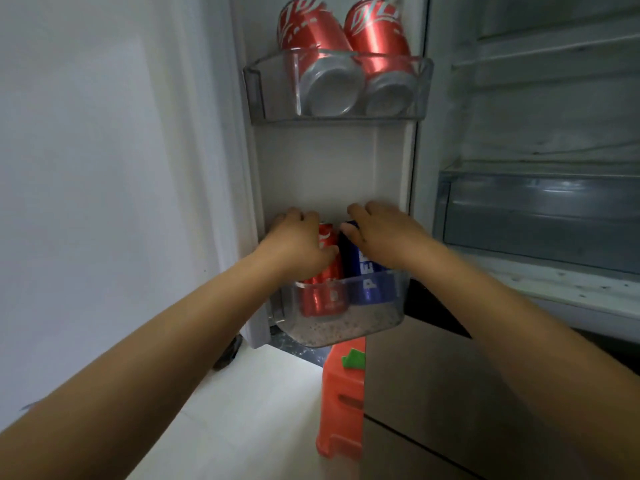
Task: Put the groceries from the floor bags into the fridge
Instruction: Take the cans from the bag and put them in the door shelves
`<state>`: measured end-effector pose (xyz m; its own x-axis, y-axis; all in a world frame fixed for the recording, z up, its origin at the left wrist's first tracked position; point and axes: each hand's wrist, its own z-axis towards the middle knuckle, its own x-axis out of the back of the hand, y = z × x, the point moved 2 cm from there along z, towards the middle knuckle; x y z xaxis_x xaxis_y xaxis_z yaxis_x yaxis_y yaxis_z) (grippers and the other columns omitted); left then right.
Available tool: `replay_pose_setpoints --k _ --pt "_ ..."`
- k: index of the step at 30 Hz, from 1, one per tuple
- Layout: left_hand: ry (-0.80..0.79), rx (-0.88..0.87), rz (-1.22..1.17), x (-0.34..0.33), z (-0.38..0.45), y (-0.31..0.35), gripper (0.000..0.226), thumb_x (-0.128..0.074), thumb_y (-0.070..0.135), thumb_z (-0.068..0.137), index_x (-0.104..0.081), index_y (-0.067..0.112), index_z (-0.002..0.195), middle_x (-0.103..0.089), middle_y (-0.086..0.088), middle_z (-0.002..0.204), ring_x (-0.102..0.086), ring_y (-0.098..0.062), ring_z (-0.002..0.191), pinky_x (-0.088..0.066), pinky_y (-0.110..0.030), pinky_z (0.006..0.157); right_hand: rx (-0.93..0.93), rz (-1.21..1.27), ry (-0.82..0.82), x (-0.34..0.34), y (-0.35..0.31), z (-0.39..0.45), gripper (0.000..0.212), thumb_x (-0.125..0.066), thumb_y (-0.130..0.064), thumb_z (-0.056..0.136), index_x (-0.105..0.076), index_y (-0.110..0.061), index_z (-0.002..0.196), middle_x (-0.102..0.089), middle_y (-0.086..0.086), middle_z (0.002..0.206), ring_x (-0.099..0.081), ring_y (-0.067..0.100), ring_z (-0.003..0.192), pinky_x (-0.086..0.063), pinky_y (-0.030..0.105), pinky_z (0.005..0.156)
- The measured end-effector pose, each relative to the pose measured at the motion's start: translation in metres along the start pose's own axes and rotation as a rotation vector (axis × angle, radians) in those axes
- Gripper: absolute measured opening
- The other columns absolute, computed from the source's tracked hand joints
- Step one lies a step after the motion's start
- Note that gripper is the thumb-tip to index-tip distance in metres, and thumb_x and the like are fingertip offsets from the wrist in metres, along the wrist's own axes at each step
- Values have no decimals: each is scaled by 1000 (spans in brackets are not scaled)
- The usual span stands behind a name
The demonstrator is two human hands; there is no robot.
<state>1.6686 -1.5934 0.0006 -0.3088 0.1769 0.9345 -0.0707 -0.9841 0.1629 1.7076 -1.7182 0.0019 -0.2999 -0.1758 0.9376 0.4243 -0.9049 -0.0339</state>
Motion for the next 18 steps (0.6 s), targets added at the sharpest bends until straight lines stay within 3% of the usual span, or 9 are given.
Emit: replay_pose_setpoints --k 5,13,14,16,18 --pt "21 -56 90 0 -12 1 60 -45 27 97 -21 0 145 -35 -19 144 -37 -33 132 -31 -32 107 59 48 -14 -12 0 5 51 -25 -36 101 -19 -17 147 -32 15 146 -34 33 131 -31 37 107" --pt "-11 -44 117 7 -31 5 40 -41 17 96 -40 0 133 -41 -20 138 -43 -33 126 -36 -33 101 58 246 219 -9 7 -12 41 -40 -23 98 -44 -6 135 -53 16 131 -50 30 118 -44 32 91" --pt "17 -37 111 8 -36 6 37 -42 18 95 -46 1 128 -44 -19 135 -46 -34 124 -39 -34 98 88 258 281 -9 7 -14 38 -41 -19 97 -51 -2 129 -57 18 126 -53 33 114 -45 33 89" --pt "146 10 104 10 -49 4 30 -45 21 93 -57 2 113 -55 -17 122 -54 -35 112 -44 -36 87 235 266 470 -6 3 -19 33 -42 -11 88 -68 7 99 -69 24 99 -64 38 91 -50 35 76" --pt "271 67 125 11 -64 -3 28 -46 24 92 -60 4 105 -59 -13 112 -56 -32 106 -46 -36 80 378 231 589 -12 -3 -27 33 -42 -10 77 -70 7 75 -72 21 75 -67 35 68 -54 34 65"
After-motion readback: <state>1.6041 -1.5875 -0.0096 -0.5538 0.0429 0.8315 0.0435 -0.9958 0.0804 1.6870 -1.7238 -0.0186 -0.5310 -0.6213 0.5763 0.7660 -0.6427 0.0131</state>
